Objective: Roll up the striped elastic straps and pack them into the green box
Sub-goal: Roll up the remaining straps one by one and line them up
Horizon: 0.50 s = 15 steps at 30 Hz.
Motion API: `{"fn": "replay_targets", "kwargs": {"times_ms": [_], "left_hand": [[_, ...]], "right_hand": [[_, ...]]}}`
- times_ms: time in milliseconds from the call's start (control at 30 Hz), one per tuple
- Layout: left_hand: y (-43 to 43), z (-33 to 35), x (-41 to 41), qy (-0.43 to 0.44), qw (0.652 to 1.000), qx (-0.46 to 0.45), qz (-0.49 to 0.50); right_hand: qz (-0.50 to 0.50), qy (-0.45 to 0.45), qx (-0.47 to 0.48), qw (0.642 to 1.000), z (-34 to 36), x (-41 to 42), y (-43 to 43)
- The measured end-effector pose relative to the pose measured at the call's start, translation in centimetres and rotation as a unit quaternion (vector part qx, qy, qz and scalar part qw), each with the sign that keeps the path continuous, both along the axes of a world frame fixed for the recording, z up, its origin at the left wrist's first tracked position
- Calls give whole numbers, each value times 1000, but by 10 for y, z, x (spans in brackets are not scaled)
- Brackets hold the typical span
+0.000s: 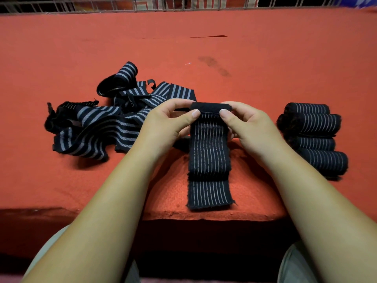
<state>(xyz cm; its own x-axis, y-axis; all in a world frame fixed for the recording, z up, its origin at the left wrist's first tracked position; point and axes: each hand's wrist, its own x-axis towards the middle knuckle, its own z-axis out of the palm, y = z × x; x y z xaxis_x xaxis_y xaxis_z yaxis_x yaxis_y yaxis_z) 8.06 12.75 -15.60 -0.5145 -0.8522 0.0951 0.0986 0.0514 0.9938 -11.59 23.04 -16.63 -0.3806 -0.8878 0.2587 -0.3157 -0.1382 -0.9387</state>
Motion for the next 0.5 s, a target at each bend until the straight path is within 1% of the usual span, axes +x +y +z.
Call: {"fn": "replay_targets", "kwargs": {"times_ms": [167, 267, 367, 500], "left_hand": [[3, 2, -3, 3, 1000, 7, 7], [3, 3, -3, 11, 1000, 7, 4], [3, 3, -3, 22, 1000, 14, -4], [5, 2, -3, 30, 999, 23, -8]], "right_hand": [[5, -19, -17, 1000, 1, 0, 0], [11, -34, -9, 999, 1, -2, 0], [16, -79, -13, 997, 1, -1, -1], [7, -83, 5, 997, 0, -1, -2]]}}
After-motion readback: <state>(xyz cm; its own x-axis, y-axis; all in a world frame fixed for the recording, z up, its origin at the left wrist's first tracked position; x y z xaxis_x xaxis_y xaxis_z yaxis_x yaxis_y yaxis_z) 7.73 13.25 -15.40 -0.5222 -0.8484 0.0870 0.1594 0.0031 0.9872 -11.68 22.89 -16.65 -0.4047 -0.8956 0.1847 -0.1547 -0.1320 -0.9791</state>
